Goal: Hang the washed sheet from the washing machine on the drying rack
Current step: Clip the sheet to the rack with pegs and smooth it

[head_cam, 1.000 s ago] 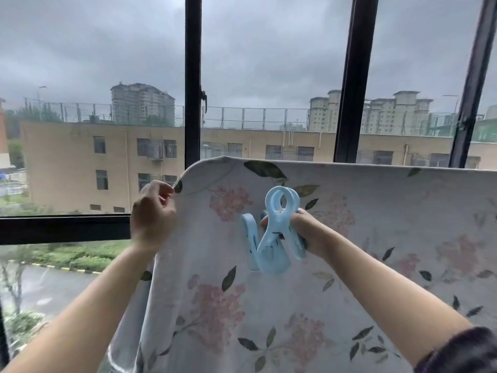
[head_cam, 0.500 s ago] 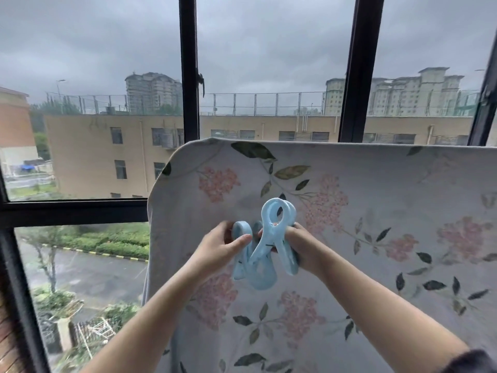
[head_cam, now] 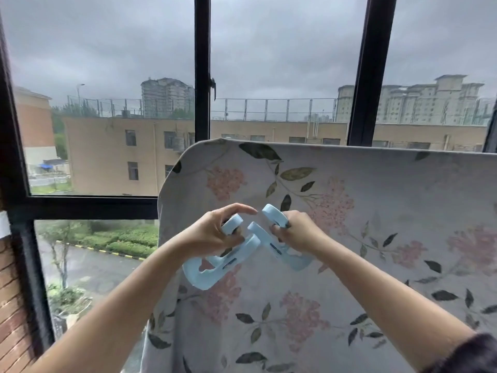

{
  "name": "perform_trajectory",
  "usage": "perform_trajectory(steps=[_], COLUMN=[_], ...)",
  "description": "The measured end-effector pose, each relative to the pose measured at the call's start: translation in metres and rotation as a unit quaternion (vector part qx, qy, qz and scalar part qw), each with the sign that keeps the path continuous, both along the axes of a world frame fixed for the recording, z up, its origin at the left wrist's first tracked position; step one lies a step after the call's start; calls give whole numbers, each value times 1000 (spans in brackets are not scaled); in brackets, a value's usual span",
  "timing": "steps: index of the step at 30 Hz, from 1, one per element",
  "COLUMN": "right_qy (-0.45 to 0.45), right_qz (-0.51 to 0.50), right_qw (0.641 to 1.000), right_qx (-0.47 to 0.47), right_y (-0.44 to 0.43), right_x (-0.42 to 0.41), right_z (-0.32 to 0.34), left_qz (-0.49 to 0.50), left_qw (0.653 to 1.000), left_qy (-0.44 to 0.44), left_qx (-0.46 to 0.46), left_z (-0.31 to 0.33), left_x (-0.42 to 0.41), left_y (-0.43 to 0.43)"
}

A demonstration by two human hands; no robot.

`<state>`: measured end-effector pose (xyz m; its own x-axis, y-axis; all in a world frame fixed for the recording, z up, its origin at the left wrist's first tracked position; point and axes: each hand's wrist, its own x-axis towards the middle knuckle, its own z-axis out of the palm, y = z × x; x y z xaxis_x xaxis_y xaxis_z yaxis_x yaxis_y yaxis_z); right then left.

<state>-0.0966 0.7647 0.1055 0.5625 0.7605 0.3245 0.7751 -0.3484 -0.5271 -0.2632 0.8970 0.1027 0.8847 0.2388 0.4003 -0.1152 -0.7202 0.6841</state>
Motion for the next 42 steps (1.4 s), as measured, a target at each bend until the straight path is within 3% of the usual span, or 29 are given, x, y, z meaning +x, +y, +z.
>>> perform_trajectory(steps=[5, 8, 12, 16, 18, 23, 27, 29, 31, 33, 37, 42], right_qy=[-108, -96, 85, 367, 393, 225, 13, -118, -222, -298, -380, -404], right_qz=[23, 68, 166, 236, 255, 203, 165, 148, 134, 122, 113, 86], right_qw=[992, 992, 982, 885, 861, 927, 962, 962, 951, 939, 915, 910], right_qx=[-54, -41, 36, 166, 197, 219, 218, 199, 168, 123, 74, 27], right_y=[-2, -5, -16, -19, -16, -18, -18, -9, 4, 20, 49, 80], right_x=[-6, -2, 17, 30, 35, 45, 47, 41, 35, 27, 10, -2], right_z=[13, 17, 24, 27, 33, 80, 142, 171, 194, 211, 236, 253], left_qz=[6, 41, 66, 100, 109, 168, 271, 316, 312, 308, 354, 371], left_qw=[978, 967, 967, 967, 970, 955, 897, 881, 894, 899, 894, 900], left_qy=[71, 19, -58, -106, -110, -108, -145, -58, 38, 79, 67, 36], left_qx=[198, 251, 239, 208, 189, 217, 318, 347, 318, 302, 267, 225], left_z=[7, 4, 2, 4, 8, 29, 68, 89, 99, 98, 85, 79], left_x=[1, 1, -3, -1, 3, 6, 6, 10, 15, 21, 31, 37], left_y=[-4, -5, -1, 4, 2, 19, 59, 76, 86, 92, 98, 98])
